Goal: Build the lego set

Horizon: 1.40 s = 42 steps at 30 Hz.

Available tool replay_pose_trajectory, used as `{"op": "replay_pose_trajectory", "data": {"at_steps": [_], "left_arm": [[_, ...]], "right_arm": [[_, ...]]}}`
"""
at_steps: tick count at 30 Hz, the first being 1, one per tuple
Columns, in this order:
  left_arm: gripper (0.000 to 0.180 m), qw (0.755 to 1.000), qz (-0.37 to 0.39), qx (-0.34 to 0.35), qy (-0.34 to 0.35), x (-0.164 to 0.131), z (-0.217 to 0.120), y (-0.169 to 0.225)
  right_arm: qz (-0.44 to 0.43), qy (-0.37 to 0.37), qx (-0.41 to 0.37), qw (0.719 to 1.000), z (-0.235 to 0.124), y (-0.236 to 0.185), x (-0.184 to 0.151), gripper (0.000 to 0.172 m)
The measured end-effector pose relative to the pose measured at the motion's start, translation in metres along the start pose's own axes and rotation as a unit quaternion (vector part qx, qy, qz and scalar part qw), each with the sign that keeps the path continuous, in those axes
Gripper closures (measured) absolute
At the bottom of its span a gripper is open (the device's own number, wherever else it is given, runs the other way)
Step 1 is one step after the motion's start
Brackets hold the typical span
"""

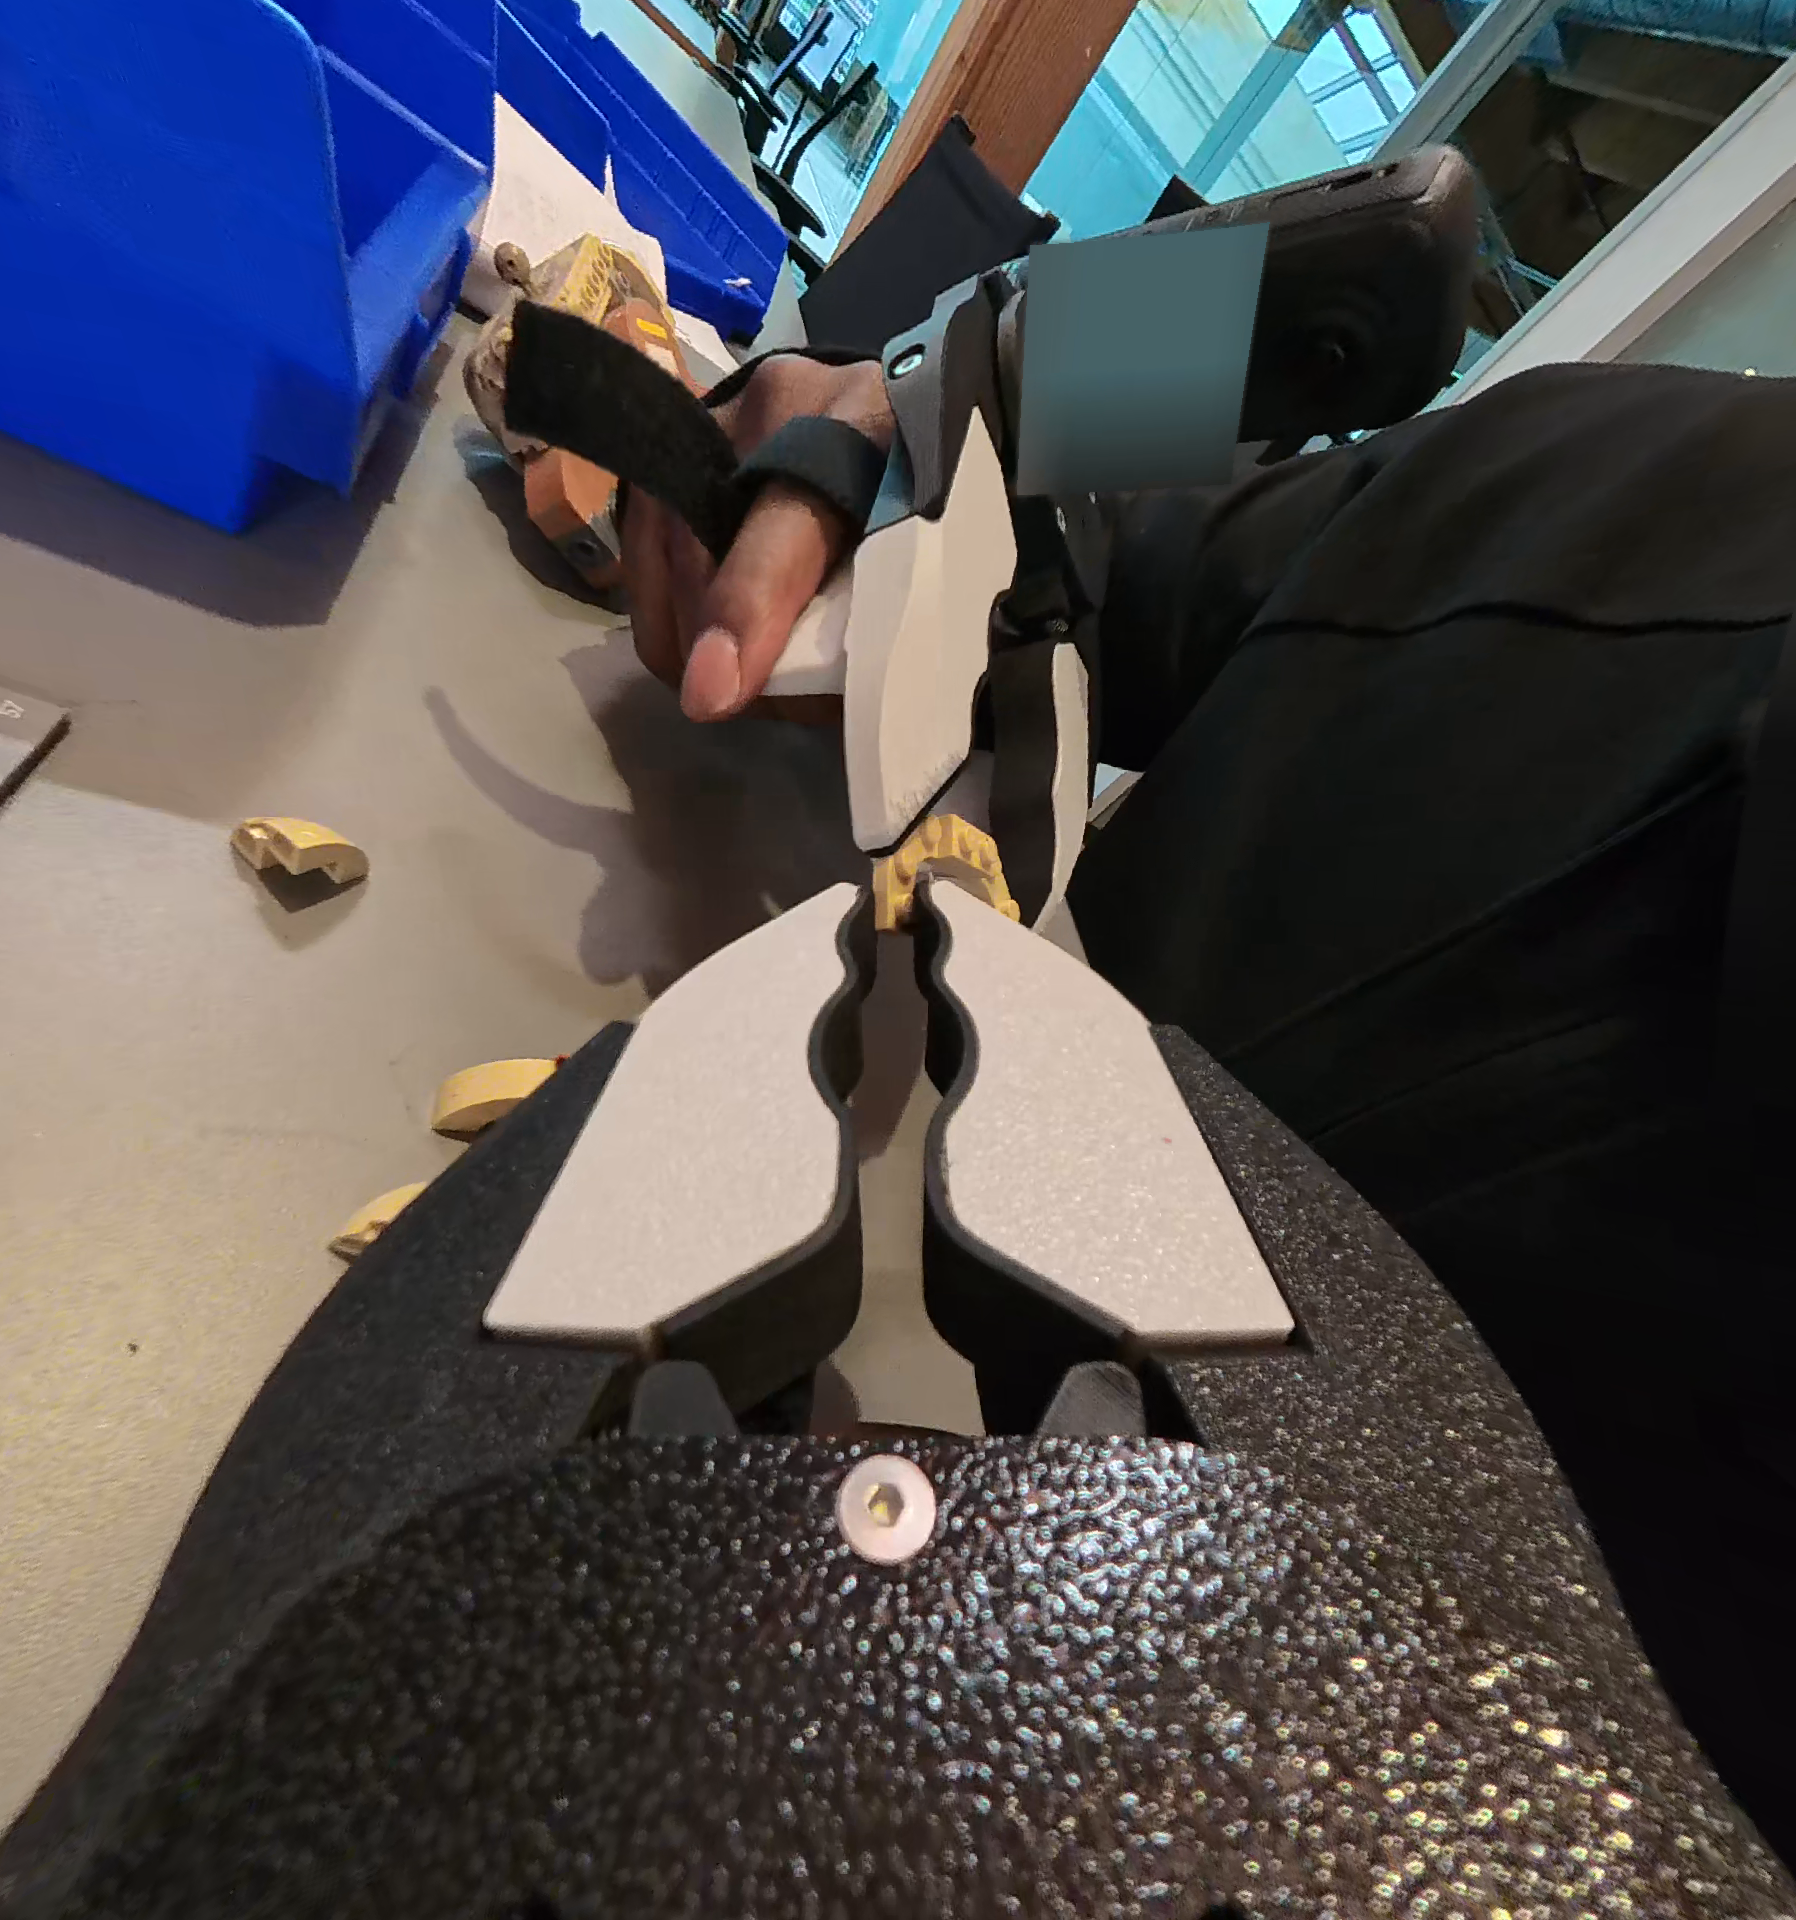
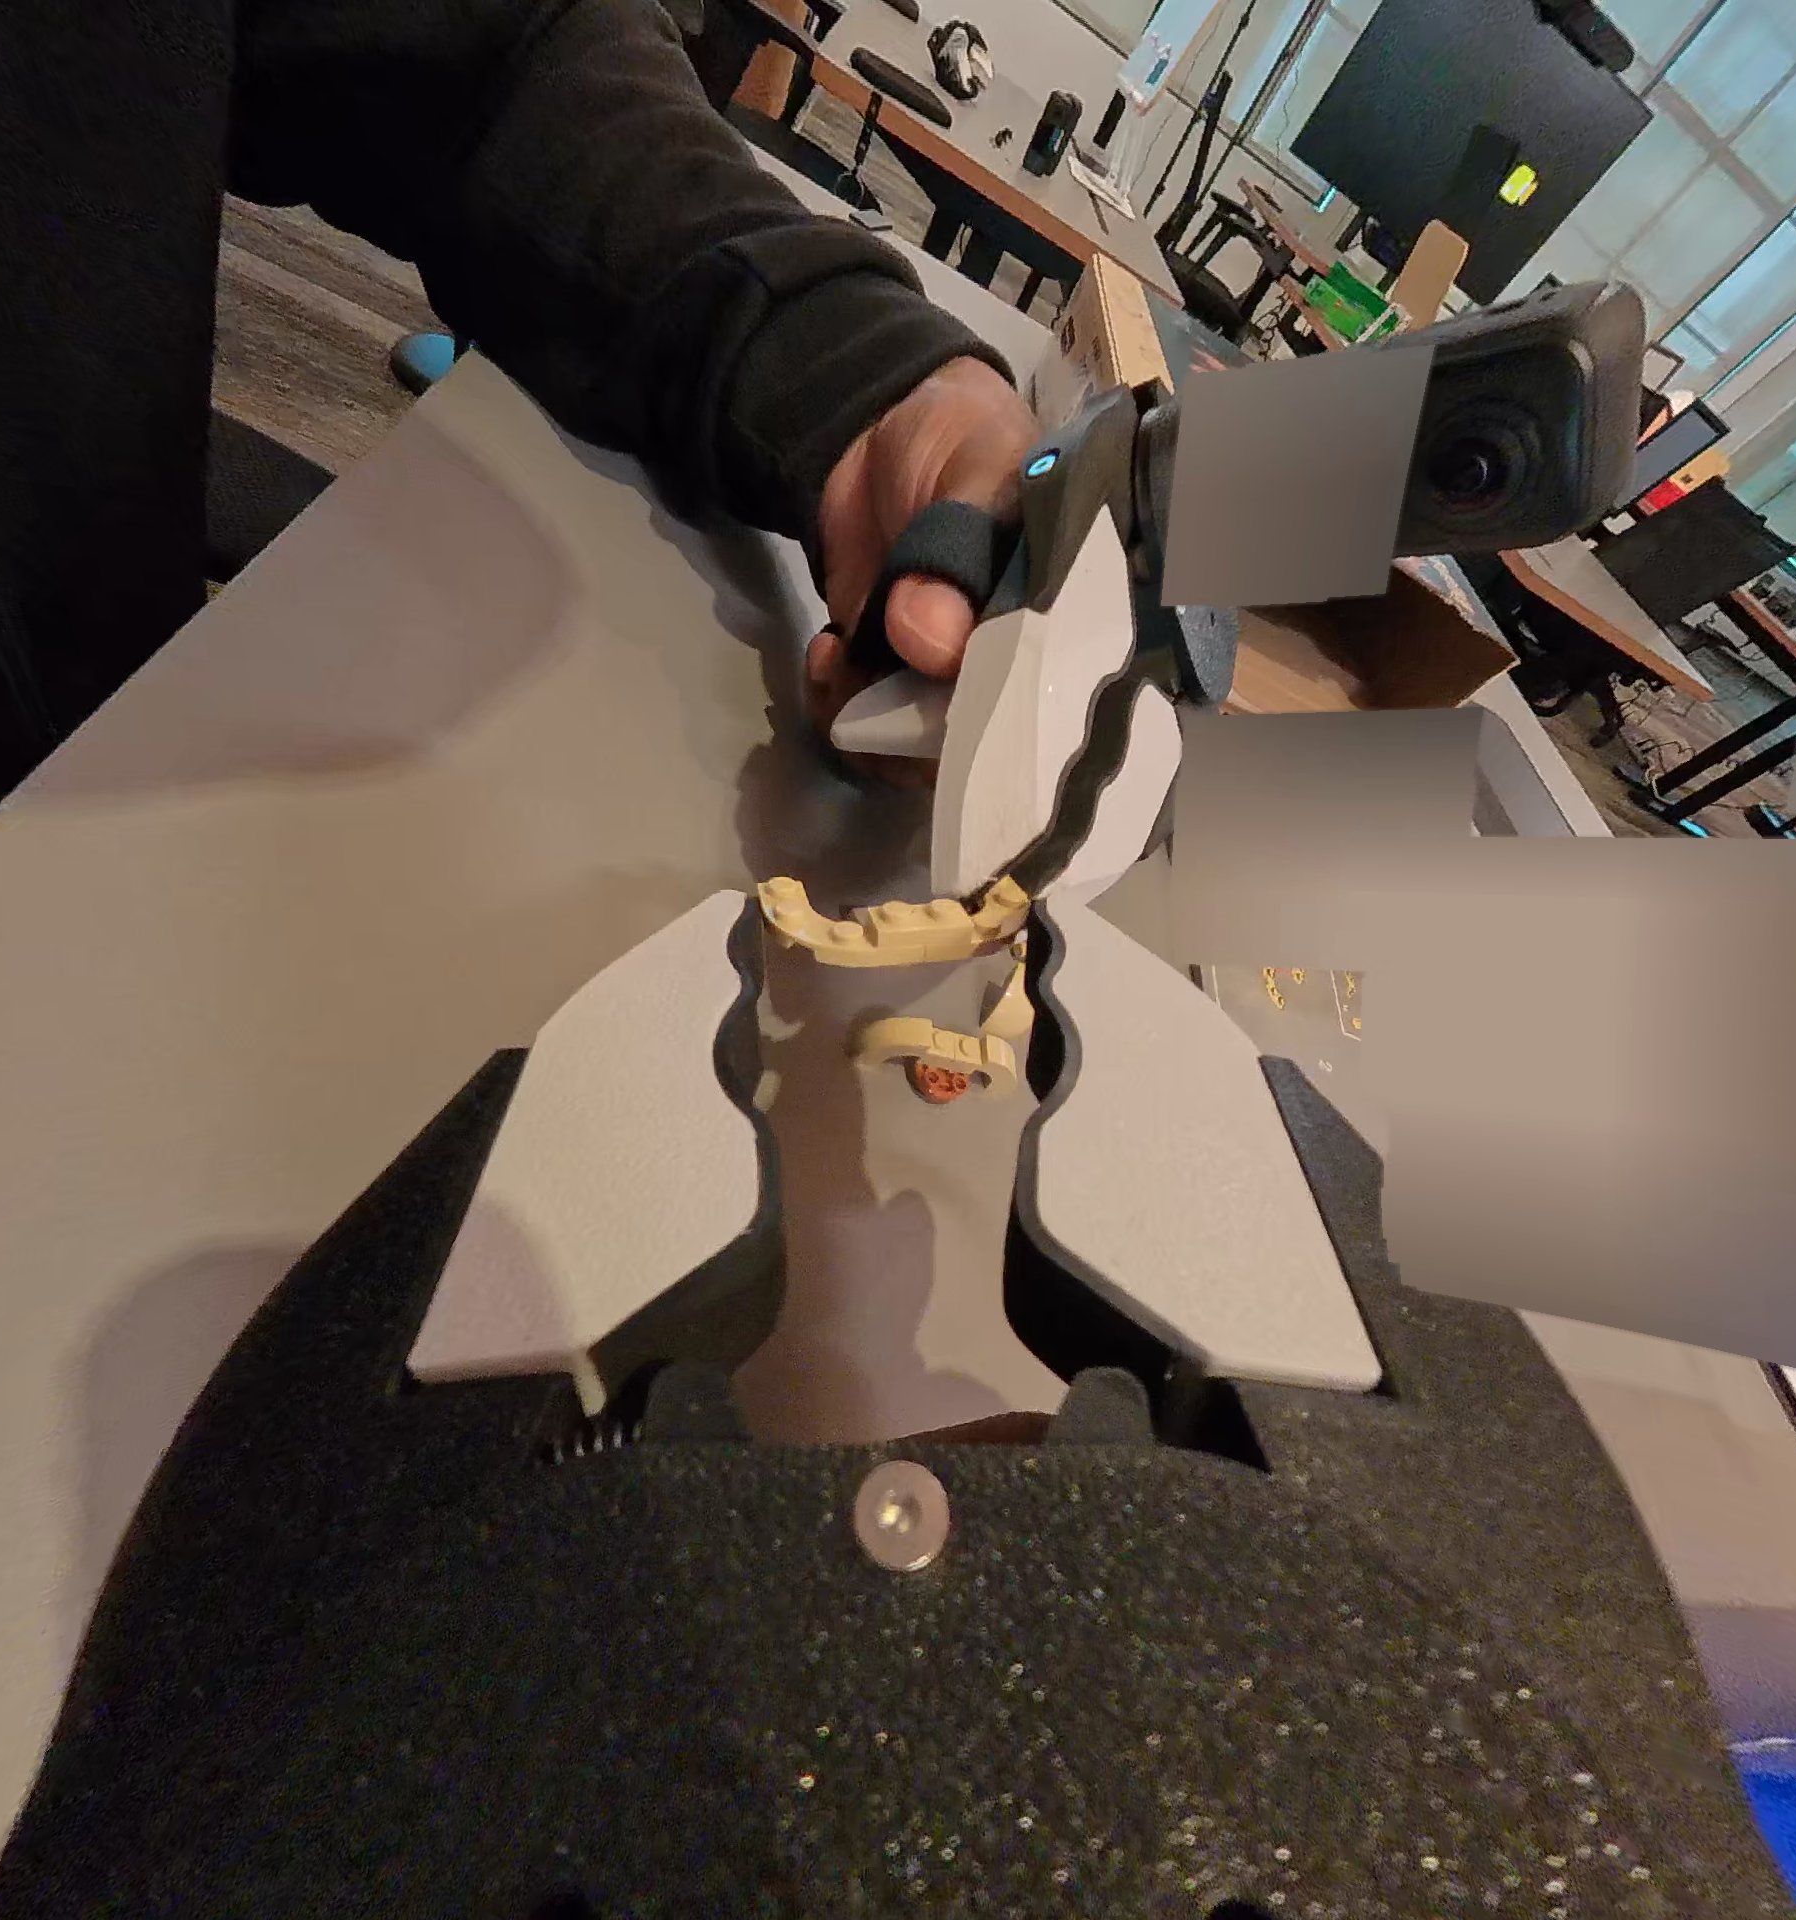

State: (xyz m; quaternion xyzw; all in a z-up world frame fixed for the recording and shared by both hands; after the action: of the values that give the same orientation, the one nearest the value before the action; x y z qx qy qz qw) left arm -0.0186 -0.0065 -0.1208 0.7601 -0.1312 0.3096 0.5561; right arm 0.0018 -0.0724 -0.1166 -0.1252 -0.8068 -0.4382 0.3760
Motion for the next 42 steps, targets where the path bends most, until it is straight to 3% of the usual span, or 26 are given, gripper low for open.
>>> {"op": "replay_pose_trajectory", "data": {"at_steps": [5, 8, 11, 13, 18, 21, 27, 33, 37, 42], "left_arm": [[0.173, 0.999, 0.04, 0.015, 0.007, 0.003, -0.002, 0.0], [0.156, 0.99, 0.122, 0.063, 0.019, 0.009, -0.01, -0.004], [0.142, 0.946, 0.274, 0.173, 0.005, 0.012, -0.025, -0.02], [0.138, 0.916, 0.335, 0.218, -0.03, 0.007, -0.03, -0.027], [0.138, 0.928, 0.262, 0.25, -0.084, -0.003, -0.015, -0.032], [0.136, 0.921, 0.232, 0.288, -0.12, -0.012, -0.008, -0.04], [0.127, 0.908, 0.229, 0.318, -0.149, -0.021, 0.002, -0.047], [0.135, 0.903, 0.242, 0.321, -0.15, -0.02, 0.002, -0.048], [0.135, 0.918, 0.227, 0.298, -0.127, -0.016, 0.0, -0.046], [0.136, 0.948, 0.231, 0.217, 0.001, 0.012, -0.012, -0.024]], "right_arm": [[0.044, 0.017, -0.003, 0.999, -0.001, 0.005, 0.0, 0.124], [0.079, 0.032, -0.009, 0.996, -0.005, 0.011, 0.002, 0.124], [0.129, 0.046, -0.011, 0.991, -0.008, 0.017, 0.003, 0.124], [0.164, 0.046, -0.015, 0.985, -0.01, 0.02, 0.001, 0.124], [0.206, 0.024, -0.034, 0.978, -0.013, 0.024, -0.004, 0.124], [0.202, 0.008, -0.036, 0.979, -0.016, 0.02, -0.008, 0.124], [0.233, 0.0, -0.032, 0.972, -0.015, 0.018, -0.015, 0.124], [0.242, -0.023, -0.029, 0.97, -0.009, 0.014, -0.022, 0.124], [0.237, -0.042, -0.039, 0.97, -0.006, 0.013, -0.027, 0.124], [0.25, -0.051, -0.06, 0.965, -0.006, 0.016, -0.032, 0.124]]}}
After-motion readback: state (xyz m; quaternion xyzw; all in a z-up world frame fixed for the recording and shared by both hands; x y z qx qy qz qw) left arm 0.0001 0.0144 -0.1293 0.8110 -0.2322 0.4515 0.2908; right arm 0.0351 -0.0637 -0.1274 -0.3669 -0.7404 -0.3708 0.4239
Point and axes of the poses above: each gripper's, where its closed fingertips meet, z out along the fingers, x out of its top, y = z × x across the jaws, the point moved 4 cm from there along -z, back along the fingers, and after that the axes turned 14 degrees about -z, right-handed, at the moved point
